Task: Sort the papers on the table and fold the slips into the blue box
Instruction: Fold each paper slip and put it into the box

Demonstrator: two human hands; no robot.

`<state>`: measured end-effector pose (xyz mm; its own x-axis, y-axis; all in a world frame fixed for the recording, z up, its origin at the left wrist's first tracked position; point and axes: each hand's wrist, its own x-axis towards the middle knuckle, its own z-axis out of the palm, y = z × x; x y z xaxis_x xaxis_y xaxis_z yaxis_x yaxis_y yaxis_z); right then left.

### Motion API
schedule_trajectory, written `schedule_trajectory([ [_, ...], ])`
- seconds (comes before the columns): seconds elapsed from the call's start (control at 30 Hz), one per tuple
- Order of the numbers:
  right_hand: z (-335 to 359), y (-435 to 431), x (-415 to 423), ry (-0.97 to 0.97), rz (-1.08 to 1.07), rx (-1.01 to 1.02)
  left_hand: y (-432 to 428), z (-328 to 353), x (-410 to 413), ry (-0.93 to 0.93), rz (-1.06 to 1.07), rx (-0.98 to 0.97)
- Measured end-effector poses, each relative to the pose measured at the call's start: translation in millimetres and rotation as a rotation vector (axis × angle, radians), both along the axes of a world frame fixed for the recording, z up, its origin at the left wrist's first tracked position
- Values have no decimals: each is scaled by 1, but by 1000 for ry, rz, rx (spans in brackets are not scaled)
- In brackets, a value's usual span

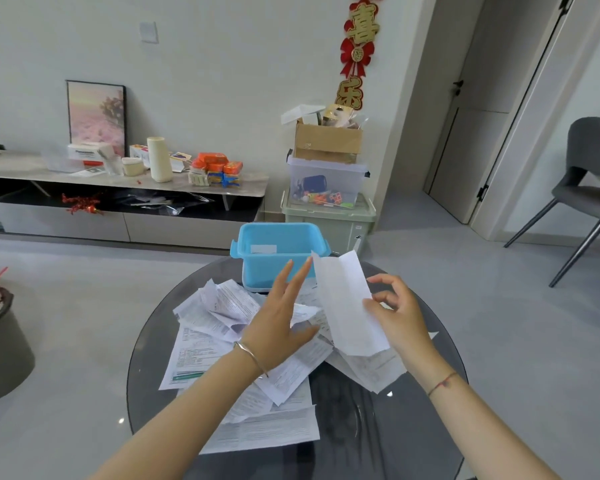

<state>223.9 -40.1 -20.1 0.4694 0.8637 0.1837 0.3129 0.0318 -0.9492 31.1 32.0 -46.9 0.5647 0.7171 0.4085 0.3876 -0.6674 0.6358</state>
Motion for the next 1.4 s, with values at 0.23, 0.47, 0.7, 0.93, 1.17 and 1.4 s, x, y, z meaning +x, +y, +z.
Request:
schedule_trajectory([
  [0.23, -19, -63, 13, -99, 122, -173, -26, -23, 11, 150, -210, 540],
  [0.47, -56, -102, 39, -747, 401, -290, -46, -65, 17, 373, -305, 135],
  [0.7, -78, -104, 47, -1287, 513, -139, -60, -73, 10, 499, -299, 296],
  [0.93, -87, -88, 51, -1008, 437, -266, -53, -57, 14, 590, -217, 163],
  [1.17, -89, -80, 43, -381, 192, -318, -44, -62, 25, 445, -83, -223],
  [1.4, -96, -60, 40, -346, 79, -367, -50, -65, 37, 392, 50, -219],
])
